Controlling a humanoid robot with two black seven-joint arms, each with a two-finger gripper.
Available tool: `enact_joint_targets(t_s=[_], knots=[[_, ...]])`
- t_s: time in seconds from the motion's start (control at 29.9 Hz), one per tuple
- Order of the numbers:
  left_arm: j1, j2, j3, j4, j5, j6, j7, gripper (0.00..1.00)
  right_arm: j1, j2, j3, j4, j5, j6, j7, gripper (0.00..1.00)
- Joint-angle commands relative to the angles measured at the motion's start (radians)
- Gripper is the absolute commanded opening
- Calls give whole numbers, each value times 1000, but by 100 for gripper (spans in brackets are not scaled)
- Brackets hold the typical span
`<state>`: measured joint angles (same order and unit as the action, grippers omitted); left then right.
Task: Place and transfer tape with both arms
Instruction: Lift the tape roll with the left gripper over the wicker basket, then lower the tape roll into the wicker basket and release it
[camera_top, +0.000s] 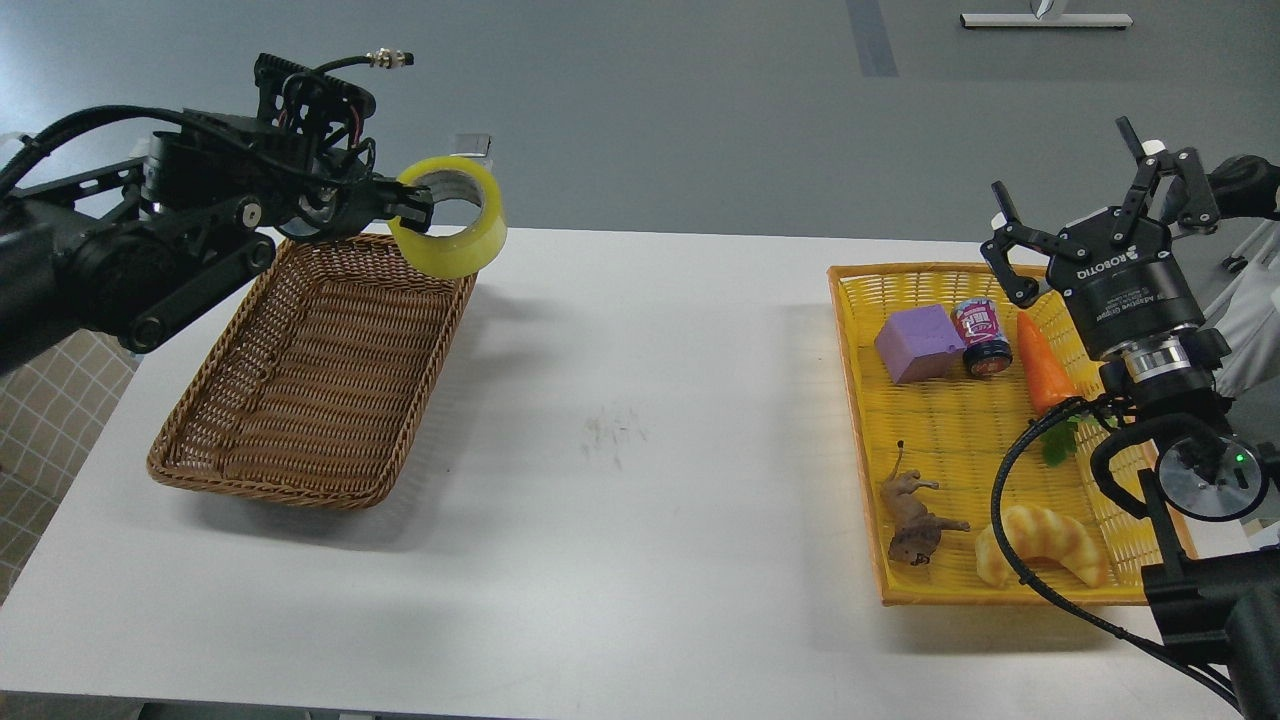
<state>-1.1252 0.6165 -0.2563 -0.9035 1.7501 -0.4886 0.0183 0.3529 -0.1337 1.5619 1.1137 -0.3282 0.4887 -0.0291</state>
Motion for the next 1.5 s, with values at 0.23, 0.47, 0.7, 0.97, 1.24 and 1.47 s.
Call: enact_joint_targets(t_s=[0.23, 0.47, 0.7, 0.97, 1.24, 1.47], knots=[[91, 69, -1, 23, -17, 0, -17, 0, 0, 0, -2, 0, 0, 0, 0, 100], [123, 83, -1, 38, -21, 0, -18, 0, 0, 5, -3, 2, 0, 0, 0, 100], [176, 88, -1, 51, -23, 0, -26, 0, 0, 3, -5, 0, 0, 0, 0, 100], [229, 88, -1, 92, -23, 7, -41, 0, 0, 3, -5, 0, 0, 0, 0, 100], [232, 83, -3, 120, -23, 22, -50, 0, 0, 3, -6, 0, 0, 0, 0, 100], [231, 85, -3, 118, -76, 25, -50, 0, 0, 3, -5, 0, 0, 0, 0, 100]])
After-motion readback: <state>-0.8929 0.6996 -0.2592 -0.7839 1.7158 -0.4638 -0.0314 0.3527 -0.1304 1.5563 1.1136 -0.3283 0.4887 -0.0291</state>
